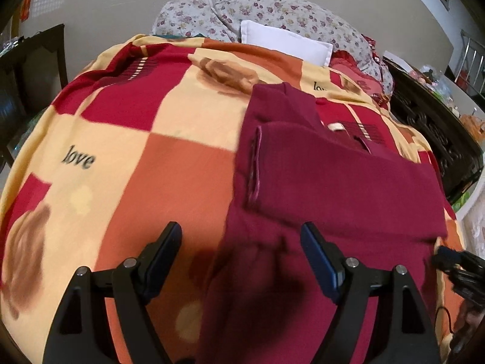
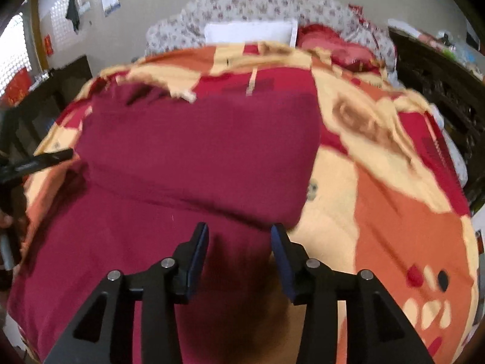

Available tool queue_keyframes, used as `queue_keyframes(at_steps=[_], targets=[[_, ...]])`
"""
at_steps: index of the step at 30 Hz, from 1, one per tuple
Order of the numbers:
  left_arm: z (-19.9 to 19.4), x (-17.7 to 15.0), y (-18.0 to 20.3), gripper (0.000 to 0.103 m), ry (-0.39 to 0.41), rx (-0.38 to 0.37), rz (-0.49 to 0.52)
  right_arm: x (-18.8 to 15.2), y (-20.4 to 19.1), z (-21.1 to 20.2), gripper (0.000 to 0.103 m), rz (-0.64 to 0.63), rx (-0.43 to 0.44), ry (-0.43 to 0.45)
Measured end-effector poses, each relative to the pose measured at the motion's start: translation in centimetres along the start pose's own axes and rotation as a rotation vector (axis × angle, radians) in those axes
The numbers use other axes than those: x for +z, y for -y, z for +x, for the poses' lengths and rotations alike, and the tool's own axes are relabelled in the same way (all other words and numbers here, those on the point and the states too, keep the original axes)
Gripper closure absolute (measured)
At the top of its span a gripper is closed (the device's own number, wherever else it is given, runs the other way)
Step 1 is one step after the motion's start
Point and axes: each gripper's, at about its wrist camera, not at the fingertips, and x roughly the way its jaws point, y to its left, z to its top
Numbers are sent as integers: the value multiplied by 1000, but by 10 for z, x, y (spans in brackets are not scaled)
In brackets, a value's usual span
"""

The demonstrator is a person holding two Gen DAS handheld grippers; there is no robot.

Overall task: Fold small clothes
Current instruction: 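Press the folded collar layer flat with the right gripper, then open both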

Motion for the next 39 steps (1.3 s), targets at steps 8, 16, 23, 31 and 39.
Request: queue_keyframes(at_steps=[8,16,23,31,39], targets=[[-36,-40,-2,22,9,36,50,-20,-10,-8,49,6,43,-44],[-70,-72,1,19,28,46,88,-57,-20,-63,33,1,116,-45],[-89,-93,1,19,20,53,107,-94,-31,-89,28,3,138,-61],[-102,-116,-13,19,-21,35,79,-121,-36,-92,24,24,150,-99],[-115,-139,-27,18,-68,5,53,-148,-23,-103,21,51,130,-138]])
